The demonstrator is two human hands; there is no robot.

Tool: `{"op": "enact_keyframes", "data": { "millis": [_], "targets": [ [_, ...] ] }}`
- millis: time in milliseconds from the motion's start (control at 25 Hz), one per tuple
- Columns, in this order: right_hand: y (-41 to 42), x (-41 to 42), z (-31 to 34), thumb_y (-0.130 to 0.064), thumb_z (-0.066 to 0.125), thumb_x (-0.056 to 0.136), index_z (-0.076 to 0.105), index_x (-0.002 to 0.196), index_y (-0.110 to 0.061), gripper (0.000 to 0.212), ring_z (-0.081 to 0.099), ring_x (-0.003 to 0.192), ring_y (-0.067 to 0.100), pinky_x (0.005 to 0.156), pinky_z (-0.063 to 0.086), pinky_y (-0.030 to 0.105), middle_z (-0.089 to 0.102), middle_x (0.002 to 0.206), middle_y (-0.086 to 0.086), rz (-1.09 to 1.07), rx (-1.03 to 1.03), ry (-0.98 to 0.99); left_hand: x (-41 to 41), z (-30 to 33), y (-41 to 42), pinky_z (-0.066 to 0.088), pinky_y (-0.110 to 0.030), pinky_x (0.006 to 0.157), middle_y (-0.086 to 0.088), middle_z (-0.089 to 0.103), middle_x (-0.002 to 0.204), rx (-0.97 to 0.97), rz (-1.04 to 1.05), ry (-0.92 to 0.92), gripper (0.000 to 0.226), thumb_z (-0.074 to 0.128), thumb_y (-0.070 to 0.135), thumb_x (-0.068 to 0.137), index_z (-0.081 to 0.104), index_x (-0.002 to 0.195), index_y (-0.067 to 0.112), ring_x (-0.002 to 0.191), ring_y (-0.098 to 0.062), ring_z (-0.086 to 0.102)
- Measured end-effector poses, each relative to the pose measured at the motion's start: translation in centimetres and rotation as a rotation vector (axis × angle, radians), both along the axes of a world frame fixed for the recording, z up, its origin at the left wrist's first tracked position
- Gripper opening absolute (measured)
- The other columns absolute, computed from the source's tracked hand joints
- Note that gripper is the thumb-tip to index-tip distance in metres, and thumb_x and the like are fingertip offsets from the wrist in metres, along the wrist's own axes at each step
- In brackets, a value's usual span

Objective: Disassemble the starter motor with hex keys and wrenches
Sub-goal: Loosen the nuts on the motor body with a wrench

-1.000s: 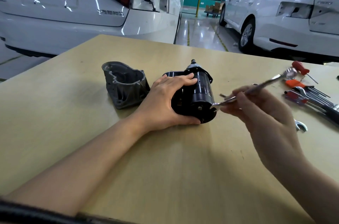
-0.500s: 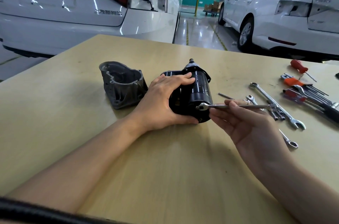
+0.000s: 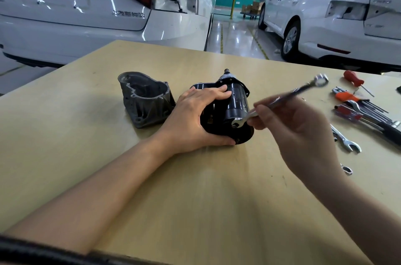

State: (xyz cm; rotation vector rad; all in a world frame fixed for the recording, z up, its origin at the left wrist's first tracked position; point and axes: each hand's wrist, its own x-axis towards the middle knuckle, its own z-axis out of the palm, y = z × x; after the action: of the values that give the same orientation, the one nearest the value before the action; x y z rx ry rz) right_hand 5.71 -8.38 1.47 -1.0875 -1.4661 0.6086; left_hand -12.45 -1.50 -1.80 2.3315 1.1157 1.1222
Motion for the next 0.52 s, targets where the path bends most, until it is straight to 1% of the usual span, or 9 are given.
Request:
{"op": "enact_keyframes", "data": {
  "millis": [80,120,200,280,320,360,440,480,520],
  "targets": [
    [0.6,-0.9,1.1,-0.004,0.062,0.09,0.065,0.085,-0.017,0.014,0.063,0.067,0.009,0.065,0.05,0.026,0.068,0.071,-0.004,0.032,0.129,-0.289,0.0,-0.1,0.0,0.021,-0.044,0.117,0.008,0.053,0.139,-0.006,-0.007,0.003,0.086,0.092,0.042,0.054,0.056,0.13,0.022,0.129,-0.006,0.044],
    [0.8,-1.6,1.4,-0.005,0.062,0.089,0.067,0.088,-0.014,0.011,0.059,0.068,0.008,0.069,0.05,0.025,0.066,0.074,-0.006,0.04,0.216,-0.436,0.0,-0.1,0.1,0.025,-0.046,0.115,0.007,0.055,0.135,0.0,-0.014,0.0,0.084,0.09,0.043,0.056,0.056,0.129,0.019,0.126,-0.009,0.046],
    [1.1,-3.4,1.2,-0.004,0.058,0.087,0.069,0.098,-0.005,0.015,0.055,0.079,0.008,0.08,0.043,0.016,0.064,0.089,-0.002,0.079,0.351,-0.727,-0.1,-0.3,0.3,0.027,-0.045,0.115,0.004,0.056,0.134,0.017,-0.033,0.002,0.075,0.076,0.047,0.065,0.056,0.13,0.014,0.128,-0.012,0.047],
    [1.1,-4.8,0.2,-0.005,0.053,0.09,0.066,0.11,0.001,0.024,0.057,0.102,0.023,0.092,0.038,0.026,0.064,0.109,0.013,0.071,0.348,-0.979,-0.1,-0.3,0.4,0.019,-0.038,0.119,0.007,0.05,0.143,0.038,-0.031,0.069,0.069,0.051,0.048,0.076,0.052,0.137,0.017,0.135,-0.006,0.041],
    [1.0,-5.2,-0.3,-0.005,0.054,0.09,0.065,0.109,0.003,0.024,0.057,0.105,0.029,0.092,0.04,0.033,0.063,0.112,0.018,0.042,0.361,-1.071,0.0,-0.3,0.5,0.017,-0.036,0.12,0.009,0.046,0.146,0.044,-0.023,0.103,0.066,0.041,0.047,0.079,0.051,0.138,0.02,0.137,-0.003,0.037],
    [0.9,-5.4,-0.7,-0.003,0.058,0.086,0.066,0.102,0.003,0.018,0.058,0.099,0.032,0.087,0.044,0.037,0.064,0.105,0.019,-0.002,0.392,-1.163,0.0,-0.3,0.5,0.015,-0.036,0.12,0.011,0.044,0.147,0.036,-0.019,0.111,0.064,0.034,0.046,0.08,0.05,0.138,0.023,0.138,-0.001,0.035],
    [0.7,-5.2,-0.7,0.001,0.066,0.077,0.066,0.084,-0.001,0.007,0.056,0.08,0.028,0.073,0.047,0.038,0.061,0.085,0.015,-0.054,0.497,-1.251,-0.2,-0.3,0.7,0.013,-0.035,0.12,0.011,0.043,0.148,-0.003,-0.024,0.068,0.061,0.033,0.046,0.081,0.05,0.137,0.026,0.138,0.001,0.034],
    [0.6,-4.9,-0.7,0.004,0.067,0.075,0.065,0.081,-0.002,0.008,0.054,0.076,0.027,0.07,0.048,0.037,0.059,0.081,0.013,-0.023,0.53,-1.2,-0.2,-0.4,0.8,0.013,-0.036,0.12,0.011,0.043,0.148,-0.014,-0.035,0.052,0.061,0.038,0.047,0.081,0.05,0.136,0.026,0.138,0.0,0.034],
    [0.4,-4.6,-0.6,0.007,0.066,0.076,0.065,0.082,0.0,0.01,0.054,0.076,0.026,0.071,0.048,0.033,0.058,0.081,0.011,0.028,0.55,-1.074,-0.2,-0.4,0.8,0.014,-0.038,0.12,0.01,0.044,0.148,-0.011,-0.043,0.053,0.062,0.048,0.046,0.078,0.051,0.137,0.025,0.138,-0.002,0.035]
  ]
}}
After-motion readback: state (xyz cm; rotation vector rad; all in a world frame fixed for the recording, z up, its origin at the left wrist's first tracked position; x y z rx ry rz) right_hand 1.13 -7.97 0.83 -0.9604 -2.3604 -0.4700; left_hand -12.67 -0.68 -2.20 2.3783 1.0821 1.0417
